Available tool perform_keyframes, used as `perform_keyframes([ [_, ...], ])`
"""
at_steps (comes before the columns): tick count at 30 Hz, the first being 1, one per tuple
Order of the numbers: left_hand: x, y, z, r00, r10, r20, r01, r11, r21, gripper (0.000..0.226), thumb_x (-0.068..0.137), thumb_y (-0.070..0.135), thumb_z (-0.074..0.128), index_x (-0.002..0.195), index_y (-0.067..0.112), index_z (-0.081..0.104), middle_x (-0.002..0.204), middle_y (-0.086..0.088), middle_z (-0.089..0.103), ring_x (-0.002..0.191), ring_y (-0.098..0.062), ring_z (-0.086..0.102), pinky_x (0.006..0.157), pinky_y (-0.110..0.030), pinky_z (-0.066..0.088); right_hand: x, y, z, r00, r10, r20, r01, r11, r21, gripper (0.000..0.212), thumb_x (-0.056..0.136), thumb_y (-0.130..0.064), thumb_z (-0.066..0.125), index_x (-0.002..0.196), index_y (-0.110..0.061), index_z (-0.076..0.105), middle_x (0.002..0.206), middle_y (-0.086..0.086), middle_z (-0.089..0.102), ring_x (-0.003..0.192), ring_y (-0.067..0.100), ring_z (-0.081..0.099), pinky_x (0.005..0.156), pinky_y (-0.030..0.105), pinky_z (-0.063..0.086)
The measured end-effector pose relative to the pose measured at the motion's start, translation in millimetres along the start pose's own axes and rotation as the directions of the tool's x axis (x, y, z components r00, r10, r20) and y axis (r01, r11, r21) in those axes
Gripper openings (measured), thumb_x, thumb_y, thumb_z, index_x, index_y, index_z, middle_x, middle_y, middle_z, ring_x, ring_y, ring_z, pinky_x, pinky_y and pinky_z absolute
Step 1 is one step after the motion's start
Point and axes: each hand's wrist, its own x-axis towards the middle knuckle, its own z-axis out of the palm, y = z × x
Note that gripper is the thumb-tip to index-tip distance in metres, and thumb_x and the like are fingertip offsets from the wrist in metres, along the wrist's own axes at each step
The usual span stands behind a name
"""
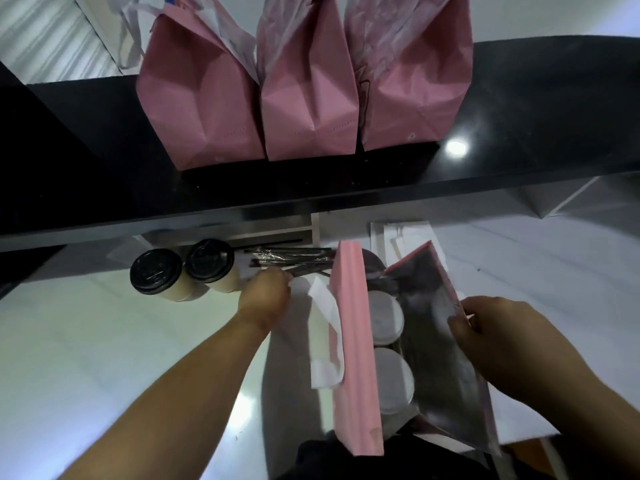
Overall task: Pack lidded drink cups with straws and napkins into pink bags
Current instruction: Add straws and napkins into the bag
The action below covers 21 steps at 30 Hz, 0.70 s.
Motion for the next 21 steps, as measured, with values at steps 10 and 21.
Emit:
perform_keyframes([
  [10,16.9,-15.3,31.5,0.999,0.035,-0.035,-0.036,0.999,-0.013,0.041,0.092,0.005,0.056,0.129,0.017,0.068,0.128,-0.008,0.058,0.12,-0.031,0.055,0.094,-0.038,0.049,-0.6,-4.8,4.7,0.998,0.059,0.019,-0.059,0.998,0.033,0.026,0.102,-0.041,0.054,0.115,-0.029,0.073,0.077,-0.022,0.06,0.066,0.0,0.062,0.055,0.012,0.04],
  [21,26.1,-18.8,28.6,0.988,0.154,-0.013,-0.15,0.976,0.158,0.029,0.089,0.007,0.057,0.113,0.017,0.07,0.112,-0.007,0.069,0.109,-0.029,0.064,0.084,-0.036,0.05,0.9,-8.0,5.9,0.998,0.062,0.018,-0.062,0.998,0.007,0.024,0.102,-0.038,0.053,0.111,-0.029,0.074,0.07,-0.021,0.059,0.064,0.001,0.06,0.054,0.012,0.036],
])
